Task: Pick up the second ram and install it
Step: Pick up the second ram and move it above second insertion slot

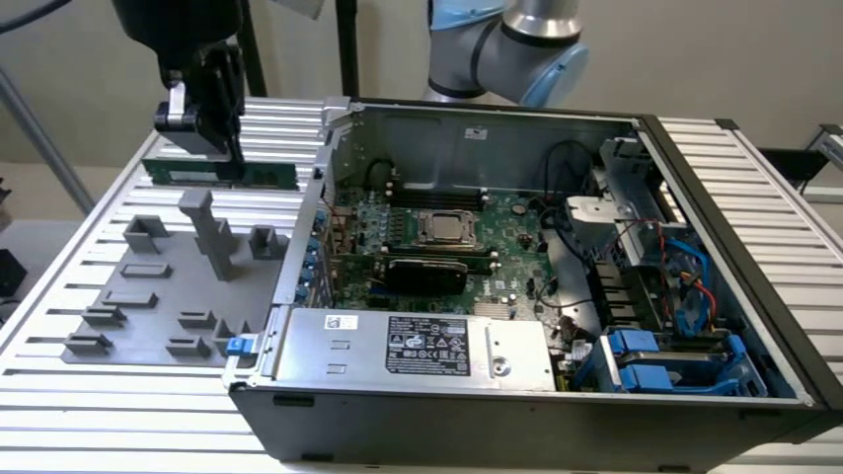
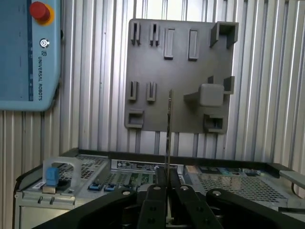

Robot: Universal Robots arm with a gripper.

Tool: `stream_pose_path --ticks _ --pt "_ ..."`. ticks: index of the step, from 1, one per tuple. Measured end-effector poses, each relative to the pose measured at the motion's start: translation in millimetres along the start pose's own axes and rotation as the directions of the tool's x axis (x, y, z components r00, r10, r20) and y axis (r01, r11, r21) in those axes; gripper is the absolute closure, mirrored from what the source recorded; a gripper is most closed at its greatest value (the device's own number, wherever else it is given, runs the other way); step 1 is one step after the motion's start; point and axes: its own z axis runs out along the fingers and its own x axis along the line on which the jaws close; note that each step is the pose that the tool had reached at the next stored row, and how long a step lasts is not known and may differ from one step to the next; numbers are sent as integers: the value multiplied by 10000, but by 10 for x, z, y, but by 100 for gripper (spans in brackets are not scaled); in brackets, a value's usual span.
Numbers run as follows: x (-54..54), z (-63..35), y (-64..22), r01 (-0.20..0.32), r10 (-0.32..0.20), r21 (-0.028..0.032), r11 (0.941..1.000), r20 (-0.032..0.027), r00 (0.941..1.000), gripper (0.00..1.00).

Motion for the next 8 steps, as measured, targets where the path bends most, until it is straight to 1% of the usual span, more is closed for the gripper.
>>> stream_pose_path --ticks 8 --pt "-59 -12 -254 0 0 2 10000 20 10000 86"
